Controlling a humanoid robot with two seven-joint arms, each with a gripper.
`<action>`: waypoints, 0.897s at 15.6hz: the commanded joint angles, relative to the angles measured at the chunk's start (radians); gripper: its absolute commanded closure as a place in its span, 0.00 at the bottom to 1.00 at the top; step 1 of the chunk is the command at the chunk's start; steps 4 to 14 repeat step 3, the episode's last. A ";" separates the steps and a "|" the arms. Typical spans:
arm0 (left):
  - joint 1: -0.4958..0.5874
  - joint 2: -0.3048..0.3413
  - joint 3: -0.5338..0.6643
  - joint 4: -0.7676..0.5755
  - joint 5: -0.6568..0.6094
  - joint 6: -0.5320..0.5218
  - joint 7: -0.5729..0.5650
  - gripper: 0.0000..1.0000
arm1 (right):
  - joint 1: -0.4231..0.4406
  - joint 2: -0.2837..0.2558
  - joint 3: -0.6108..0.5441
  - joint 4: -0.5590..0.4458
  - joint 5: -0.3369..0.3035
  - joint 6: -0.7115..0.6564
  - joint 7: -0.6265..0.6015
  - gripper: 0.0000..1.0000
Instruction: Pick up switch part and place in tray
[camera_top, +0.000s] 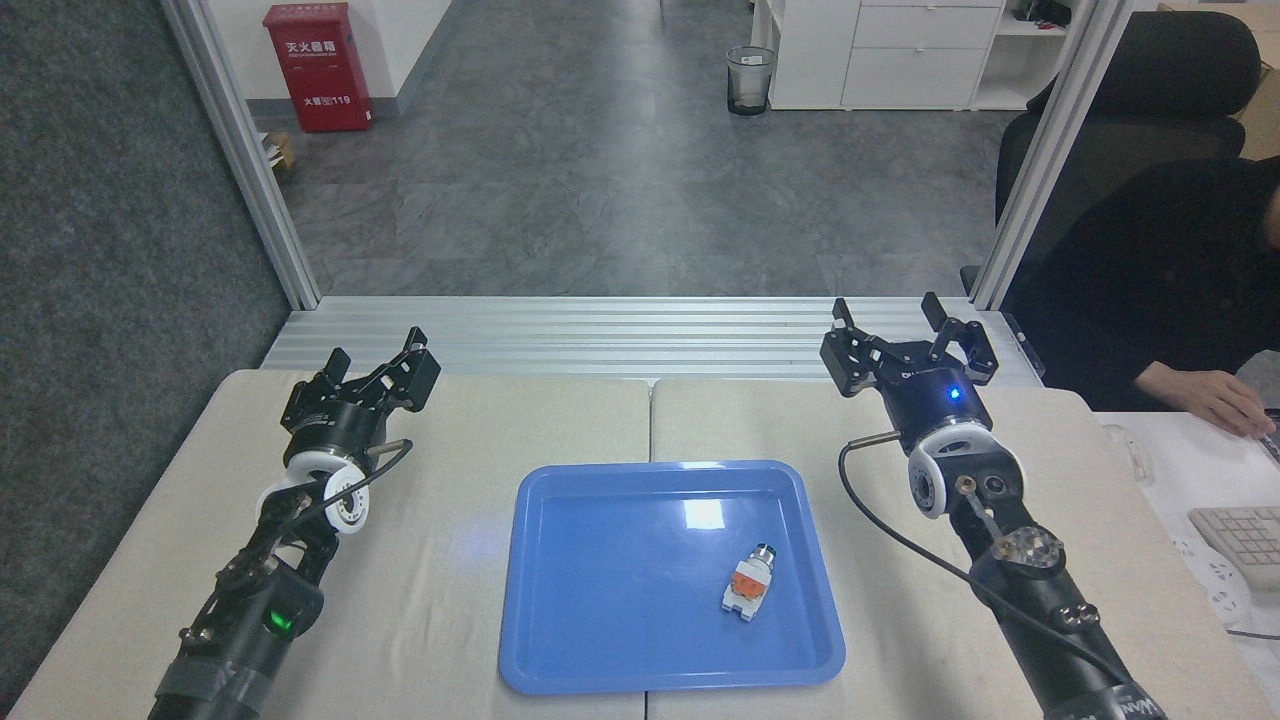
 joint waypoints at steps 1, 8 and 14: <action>0.000 0.000 0.000 0.000 0.000 0.000 -0.001 0.00 | -0.013 -0.175 -0.050 0.201 -0.119 -0.044 -0.036 0.01; 0.000 0.000 0.000 0.000 0.000 0.000 -0.001 0.00 | -0.011 -0.155 -0.053 0.201 -0.120 -0.014 -0.081 0.01; 0.000 0.000 0.000 0.000 0.000 0.000 -0.001 0.00 | -0.011 -0.155 -0.053 0.201 -0.120 -0.014 -0.081 0.01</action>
